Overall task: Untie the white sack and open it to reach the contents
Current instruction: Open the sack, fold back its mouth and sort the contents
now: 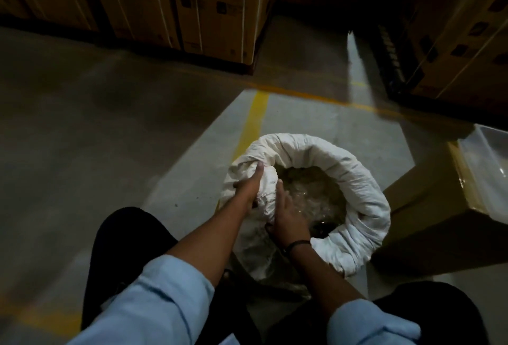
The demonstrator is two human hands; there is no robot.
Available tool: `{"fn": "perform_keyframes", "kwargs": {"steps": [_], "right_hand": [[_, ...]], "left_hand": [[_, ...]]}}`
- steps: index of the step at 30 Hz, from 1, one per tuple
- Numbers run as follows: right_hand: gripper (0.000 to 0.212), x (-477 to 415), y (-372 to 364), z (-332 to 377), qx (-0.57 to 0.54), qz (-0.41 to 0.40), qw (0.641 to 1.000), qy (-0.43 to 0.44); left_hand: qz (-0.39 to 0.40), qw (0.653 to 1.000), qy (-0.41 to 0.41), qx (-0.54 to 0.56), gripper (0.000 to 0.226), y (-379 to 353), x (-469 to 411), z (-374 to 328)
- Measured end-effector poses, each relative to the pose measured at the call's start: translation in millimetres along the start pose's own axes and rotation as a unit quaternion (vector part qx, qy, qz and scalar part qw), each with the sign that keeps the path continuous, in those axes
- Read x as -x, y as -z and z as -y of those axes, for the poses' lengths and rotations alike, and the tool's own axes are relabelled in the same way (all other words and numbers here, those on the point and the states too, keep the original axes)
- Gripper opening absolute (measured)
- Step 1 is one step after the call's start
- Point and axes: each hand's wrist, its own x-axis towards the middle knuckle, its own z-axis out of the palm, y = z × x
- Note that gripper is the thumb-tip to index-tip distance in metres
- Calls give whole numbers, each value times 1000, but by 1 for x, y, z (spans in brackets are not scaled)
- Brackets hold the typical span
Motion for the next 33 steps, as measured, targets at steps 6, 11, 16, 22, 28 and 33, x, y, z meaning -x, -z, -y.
{"fn": "perform_keyframes", "kwargs": {"steps": [6, 11, 16, 22, 28, 33], "right_hand": [[100, 0, -11, 3, -4, -83, 996, -12], [102, 3, -19, 9, 44, -42, 998, -9], [67, 0, -19, 13, 101, -54, 993, -10], [90, 20, -23, 16, 116, -45, 992, -8], [98, 20, -25, 16, 123, -37, 991, 25], [96, 16, -24, 20, 109, -23, 993, 25]], "left_hand": [[295, 950, -71, 75, 69, 11, -1, -31], [94, 981, -39, -168, 106, 16, -42, -33], [-55, 902, -177, -390, 114, -18, 20, -45], [112, 932, -232, -254, 91, -29, -5, -46], [355, 927, -110, -53, 79, 17, -26, -55], [-38, 858, -231, -457, 147, -23, -13, -76]]}}
